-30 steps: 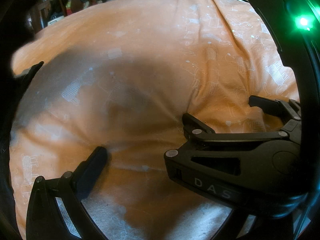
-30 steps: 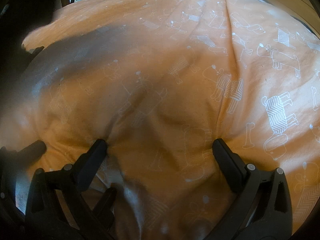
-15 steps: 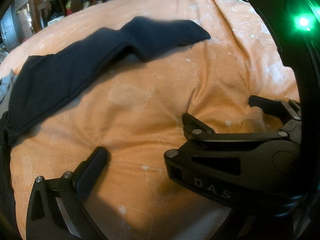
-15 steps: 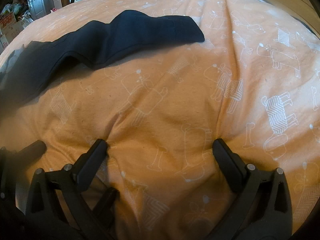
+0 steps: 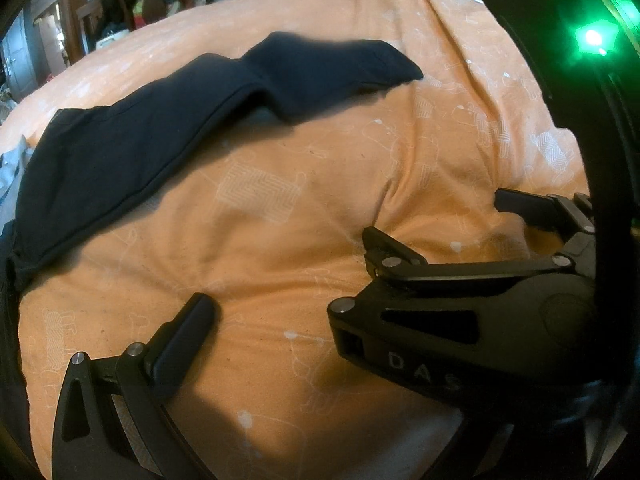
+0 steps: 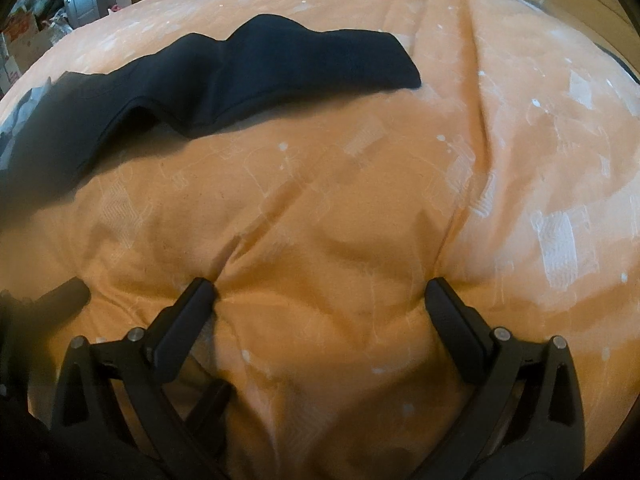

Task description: Fold small clothes

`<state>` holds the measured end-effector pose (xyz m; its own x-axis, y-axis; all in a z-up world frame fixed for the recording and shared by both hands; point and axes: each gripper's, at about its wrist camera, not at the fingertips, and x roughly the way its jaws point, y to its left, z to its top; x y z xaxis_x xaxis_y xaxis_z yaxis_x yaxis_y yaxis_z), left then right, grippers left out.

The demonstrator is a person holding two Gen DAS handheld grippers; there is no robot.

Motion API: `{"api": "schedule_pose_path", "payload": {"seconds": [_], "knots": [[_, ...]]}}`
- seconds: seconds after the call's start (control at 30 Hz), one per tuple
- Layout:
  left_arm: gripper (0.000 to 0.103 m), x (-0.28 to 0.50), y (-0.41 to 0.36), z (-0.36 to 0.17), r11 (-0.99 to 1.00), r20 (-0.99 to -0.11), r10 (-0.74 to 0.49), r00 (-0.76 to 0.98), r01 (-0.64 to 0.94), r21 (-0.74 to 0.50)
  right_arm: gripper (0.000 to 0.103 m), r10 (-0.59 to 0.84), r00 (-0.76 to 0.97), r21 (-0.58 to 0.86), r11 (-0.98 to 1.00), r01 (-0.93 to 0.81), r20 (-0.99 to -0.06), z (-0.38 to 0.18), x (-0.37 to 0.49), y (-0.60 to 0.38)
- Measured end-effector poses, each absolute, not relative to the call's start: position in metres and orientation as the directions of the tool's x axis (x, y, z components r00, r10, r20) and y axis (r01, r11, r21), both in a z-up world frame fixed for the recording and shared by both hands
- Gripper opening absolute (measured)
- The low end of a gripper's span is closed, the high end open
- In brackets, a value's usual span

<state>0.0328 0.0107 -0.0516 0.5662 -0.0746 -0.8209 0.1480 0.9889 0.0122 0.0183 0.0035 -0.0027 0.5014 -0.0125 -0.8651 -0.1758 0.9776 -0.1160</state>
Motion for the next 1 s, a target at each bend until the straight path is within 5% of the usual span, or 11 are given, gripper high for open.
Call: {"api": "schedule_pose_path", "payload": {"seconds": [0.23, 0.4, 0.47, 0.6, 0.73, 0.93, 1.0], "knots": [[0.103, 0.039, -0.002, -0.051, 0.982, -0.813, -0.048, 0.58, 0.178, 0.069, 0.103, -0.05, 0.503, -0.185, 0.958, -0.22, -0.863, 0.0, 0.036, 0.011], [0.103, 0.065, 0.015, -0.036, 0.911, -0.897, -0.261, 0.356, 0.398, -0.107, 0.103, 0.007, 0.478, -0.101, 0.974, -0.201, -0.878, 0.025, 0.046, -0.002], [0.103, 0.063, 0.035, -0.016, 0.888, -0.884, -0.355, 0.305, 0.405, -0.217, 0.103, 0.055, 0.583, -0.066, 0.981, -0.185, -0.811, 0.055, 0.04, -0.004], [0.103, 0.028, 0.09, 0.054, 0.858, -0.792, -0.451, 0.413, 0.446, -0.256, 0.103, 0.116, 0.804, -0.023, 0.987, -0.159, -0.583, 0.126, -0.004, 0.006], [0.103, -0.004, 0.159, 0.128, 0.846, -0.69, -0.512, 0.512, 0.441, -0.3, 0.103, 0.143, 0.878, -0.01, 0.986, -0.166, -0.457, 0.184, -0.054, 0.032], [0.103, -0.088, 0.25, 0.189, 0.795, -0.562, -0.604, 0.565, 0.477, -0.375, 0.103, 0.309, 0.896, 0.096, 0.951, -0.294, -0.319, 0.231, -0.135, 0.095], [0.103, -0.11, 0.279, 0.206, 0.775, -0.521, -0.631, 0.574, 0.476, -0.415, 0.103, 0.379, 0.86, 0.12, 0.925, -0.36, -0.341, 0.217, -0.142, 0.127]]}}
